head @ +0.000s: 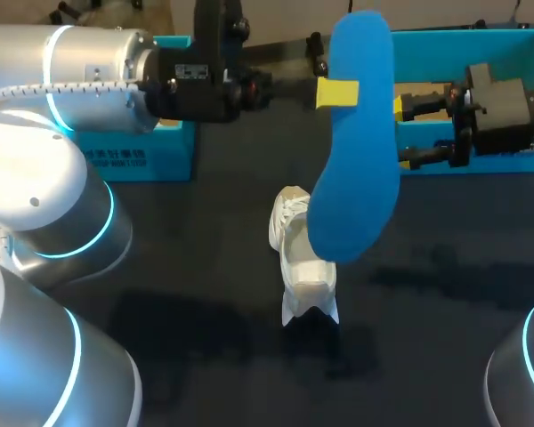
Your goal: Take the shoe out of the shoebox, open the shoe tongue, remove and reinsert the insole, then place the shoe into the shoebox
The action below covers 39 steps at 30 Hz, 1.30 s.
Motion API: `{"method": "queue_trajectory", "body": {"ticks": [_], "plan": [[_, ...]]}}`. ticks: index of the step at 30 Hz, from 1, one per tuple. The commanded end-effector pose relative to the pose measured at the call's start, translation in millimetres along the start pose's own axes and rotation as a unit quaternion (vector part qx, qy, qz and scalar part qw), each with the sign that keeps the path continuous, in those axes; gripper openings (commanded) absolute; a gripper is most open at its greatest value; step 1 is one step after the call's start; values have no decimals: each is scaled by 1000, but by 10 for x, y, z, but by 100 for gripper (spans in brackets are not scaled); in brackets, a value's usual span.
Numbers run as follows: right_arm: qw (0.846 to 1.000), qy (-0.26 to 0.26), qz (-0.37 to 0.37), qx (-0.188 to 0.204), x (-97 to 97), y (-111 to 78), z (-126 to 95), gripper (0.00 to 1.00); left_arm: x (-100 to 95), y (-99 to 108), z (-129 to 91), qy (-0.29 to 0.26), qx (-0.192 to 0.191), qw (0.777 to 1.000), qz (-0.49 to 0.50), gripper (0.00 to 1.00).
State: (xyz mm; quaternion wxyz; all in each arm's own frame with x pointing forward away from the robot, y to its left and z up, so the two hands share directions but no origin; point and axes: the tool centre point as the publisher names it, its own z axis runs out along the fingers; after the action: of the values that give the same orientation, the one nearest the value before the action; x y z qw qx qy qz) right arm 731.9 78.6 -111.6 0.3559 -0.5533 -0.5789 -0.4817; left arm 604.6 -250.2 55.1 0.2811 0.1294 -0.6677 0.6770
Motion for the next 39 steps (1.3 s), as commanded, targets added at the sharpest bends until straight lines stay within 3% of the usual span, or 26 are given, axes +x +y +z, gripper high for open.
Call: {"method": "queue_trajectory", "body": {"ticks": [1, 7, 11, 18, 21, 22, 39], "plan": [[1000, -1, 0, 0, 2, 9, 17, 100, 6, 118, -244, 2, -15, 999, 52, 0], [1000, -1, 0, 0, 2, 9, 17, 100, -32, 189, -348, 4, -49, 990, 134, 0], [1000, -1, 0, 0, 2, 9, 17, 100, -90, 220, -407, 17, -77, 970, 230, 0], [1000, -1, 0, 0, 2, 9, 17, 100, -252, 284, -466, 32, -129, 914, 383, 0], [1000, -1, 0, 0, 2, 9, 17, 100, -367, 329, -469, 32, -132, 864, 484, 0], [1000, -1, 0, 0, 2, 9, 17, 100, -418, 345, -454, 28, -115, 843, 525, 0], [1000, -1, 0, 0, 2, 9, 17, 100, -418, 345, -454, 28, -115, 843, 525, 0]]}}
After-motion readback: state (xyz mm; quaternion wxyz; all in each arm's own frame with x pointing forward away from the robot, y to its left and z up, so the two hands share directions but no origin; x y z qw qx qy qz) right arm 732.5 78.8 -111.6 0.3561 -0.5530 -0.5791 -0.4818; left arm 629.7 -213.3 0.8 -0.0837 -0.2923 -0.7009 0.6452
